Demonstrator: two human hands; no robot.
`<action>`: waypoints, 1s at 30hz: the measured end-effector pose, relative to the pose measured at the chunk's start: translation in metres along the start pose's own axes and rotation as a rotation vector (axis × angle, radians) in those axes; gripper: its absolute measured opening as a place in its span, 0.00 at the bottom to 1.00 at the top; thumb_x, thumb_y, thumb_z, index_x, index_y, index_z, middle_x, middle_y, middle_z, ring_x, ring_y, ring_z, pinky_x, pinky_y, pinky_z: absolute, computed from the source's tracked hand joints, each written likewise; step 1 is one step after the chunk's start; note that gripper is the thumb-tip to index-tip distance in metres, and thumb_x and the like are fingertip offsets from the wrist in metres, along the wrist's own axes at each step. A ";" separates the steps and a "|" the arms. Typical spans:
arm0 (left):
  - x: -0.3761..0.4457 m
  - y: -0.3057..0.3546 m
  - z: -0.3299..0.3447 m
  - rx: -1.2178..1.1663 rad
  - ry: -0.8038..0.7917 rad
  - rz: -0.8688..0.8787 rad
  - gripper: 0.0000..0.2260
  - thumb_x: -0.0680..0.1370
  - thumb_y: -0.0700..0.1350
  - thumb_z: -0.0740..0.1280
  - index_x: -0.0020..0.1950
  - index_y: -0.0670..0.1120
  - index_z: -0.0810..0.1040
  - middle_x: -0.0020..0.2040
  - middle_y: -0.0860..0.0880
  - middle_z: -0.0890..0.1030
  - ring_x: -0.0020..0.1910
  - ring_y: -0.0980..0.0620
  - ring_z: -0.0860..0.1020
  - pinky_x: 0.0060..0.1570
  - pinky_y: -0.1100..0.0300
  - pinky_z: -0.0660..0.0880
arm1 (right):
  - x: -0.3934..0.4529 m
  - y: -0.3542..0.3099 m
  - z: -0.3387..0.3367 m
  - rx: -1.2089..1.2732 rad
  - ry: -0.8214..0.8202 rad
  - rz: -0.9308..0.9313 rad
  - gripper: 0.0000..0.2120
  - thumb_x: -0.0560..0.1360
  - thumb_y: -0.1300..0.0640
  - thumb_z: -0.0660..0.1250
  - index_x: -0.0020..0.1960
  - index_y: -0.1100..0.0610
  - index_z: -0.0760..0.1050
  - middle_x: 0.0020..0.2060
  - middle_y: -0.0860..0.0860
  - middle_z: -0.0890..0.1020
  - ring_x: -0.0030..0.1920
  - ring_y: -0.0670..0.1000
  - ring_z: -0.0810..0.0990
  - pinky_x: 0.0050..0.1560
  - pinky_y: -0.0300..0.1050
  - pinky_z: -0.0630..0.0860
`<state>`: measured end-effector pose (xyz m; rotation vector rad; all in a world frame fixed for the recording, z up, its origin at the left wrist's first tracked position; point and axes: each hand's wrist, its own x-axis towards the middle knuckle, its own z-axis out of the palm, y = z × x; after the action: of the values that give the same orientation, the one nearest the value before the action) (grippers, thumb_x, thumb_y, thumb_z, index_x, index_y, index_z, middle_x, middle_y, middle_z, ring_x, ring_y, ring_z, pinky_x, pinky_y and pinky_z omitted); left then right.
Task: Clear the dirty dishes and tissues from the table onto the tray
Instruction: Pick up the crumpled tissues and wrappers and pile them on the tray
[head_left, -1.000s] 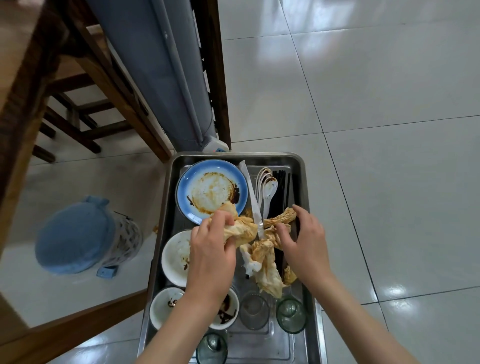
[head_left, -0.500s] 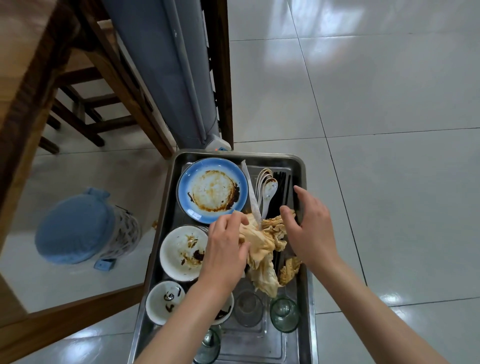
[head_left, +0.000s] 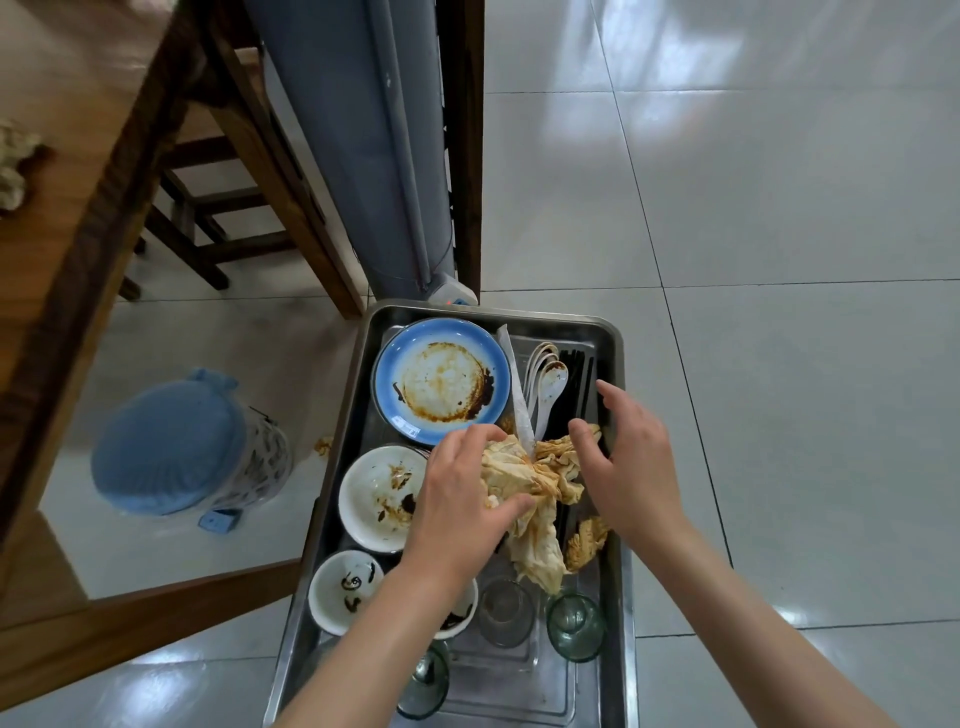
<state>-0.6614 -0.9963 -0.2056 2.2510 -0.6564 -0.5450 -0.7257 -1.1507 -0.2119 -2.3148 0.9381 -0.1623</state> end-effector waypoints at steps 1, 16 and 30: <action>-0.001 0.000 0.000 -0.008 0.003 0.003 0.23 0.69 0.51 0.75 0.59 0.56 0.68 0.58 0.57 0.70 0.59 0.59 0.67 0.56 0.67 0.62 | -0.001 0.000 0.000 0.001 0.000 -0.001 0.25 0.77 0.49 0.62 0.72 0.53 0.63 0.66 0.51 0.72 0.67 0.51 0.67 0.60 0.40 0.61; -0.031 0.006 -0.112 0.097 0.165 -0.016 0.28 0.66 0.47 0.77 0.63 0.53 0.69 0.57 0.54 0.70 0.60 0.54 0.68 0.57 0.63 0.61 | -0.016 -0.067 -0.056 -0.073 -0.095 -0.130 0.29 0.77 0.46 0.62 0.74 0.51 0.58 0.68 0.51 0.70 0.69 0.52 0.64 0.66 0.49 0.64; -0.155 0.031 -0.336 0.051 0.335 -0.064 0.31 0.67 0.50 0.77 0.66 0.53 0.67 0.62 0.51 0.72 0.62 0.52 0.69 0.59 0.61 0.65 | -0.109 -0.289 -0.116 -0.209 -0.287 -0.491 0.32 0.75 0.43 0.63 0.75 0.49 0.55 0.70 0.50 0.67 0.70 0.53 0.62 0.67 0.52 0.62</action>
<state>-0.6058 -0.7485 0.0657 2.3437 -0.4332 -0.1732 -0.6748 -0.9785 0.0650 -2.6348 0.2446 0.0709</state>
